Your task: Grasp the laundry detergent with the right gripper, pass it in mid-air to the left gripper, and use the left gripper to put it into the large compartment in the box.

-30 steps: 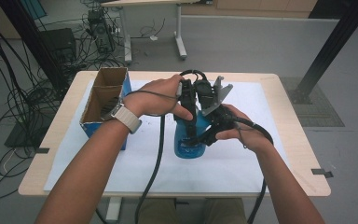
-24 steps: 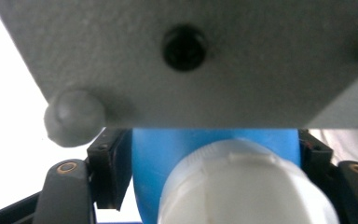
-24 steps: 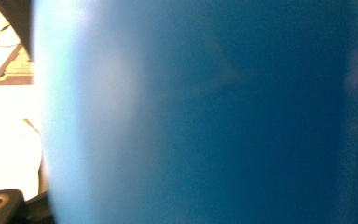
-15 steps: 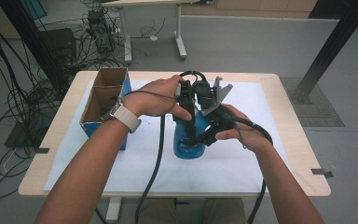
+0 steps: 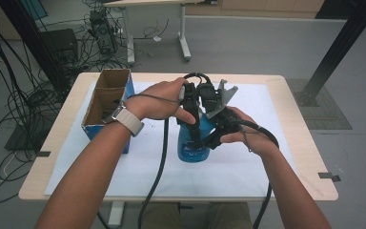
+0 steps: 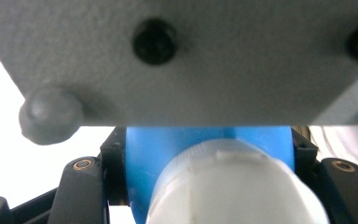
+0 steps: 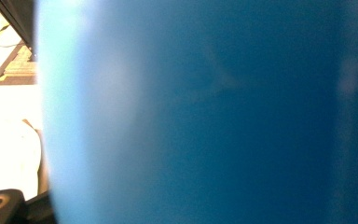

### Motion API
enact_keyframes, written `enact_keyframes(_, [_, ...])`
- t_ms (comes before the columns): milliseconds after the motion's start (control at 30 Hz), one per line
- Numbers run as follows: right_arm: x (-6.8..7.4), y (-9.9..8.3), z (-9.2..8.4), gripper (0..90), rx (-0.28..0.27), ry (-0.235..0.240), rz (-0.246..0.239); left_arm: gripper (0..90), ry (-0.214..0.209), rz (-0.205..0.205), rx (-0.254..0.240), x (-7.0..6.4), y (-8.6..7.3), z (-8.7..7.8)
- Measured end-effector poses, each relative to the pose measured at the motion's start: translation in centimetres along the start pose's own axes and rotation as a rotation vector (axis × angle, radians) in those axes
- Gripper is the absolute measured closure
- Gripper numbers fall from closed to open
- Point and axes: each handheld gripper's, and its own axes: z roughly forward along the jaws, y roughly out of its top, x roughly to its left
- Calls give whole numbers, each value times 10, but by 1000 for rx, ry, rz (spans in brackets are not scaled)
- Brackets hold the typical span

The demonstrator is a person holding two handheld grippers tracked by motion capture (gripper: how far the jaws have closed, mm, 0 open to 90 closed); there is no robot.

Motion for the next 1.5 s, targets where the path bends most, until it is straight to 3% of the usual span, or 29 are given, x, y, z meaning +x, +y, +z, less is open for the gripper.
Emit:
enact_keyframes(400, [1,1,-1,437,-4,3,-1,380,-4,-7,4,-1,0,-2])
enact_keyframes(467, [0,2,0,437,-8,1,-19,380,-3,-9,7,-1,0,-2])
enact_keyframes(900, [1,3,-1,437,-5,2,-2,380,-2,-10,7,-1,-1,-3])
enact_keyframes(967, [0,3,0,437,-8,3,-20,380,-3,-11,9,-1,-1,-3])
enact_keyframes(1500, [0,3,0,437,-2,7,-3,380,-3,-15,5,-1,-2,-3])
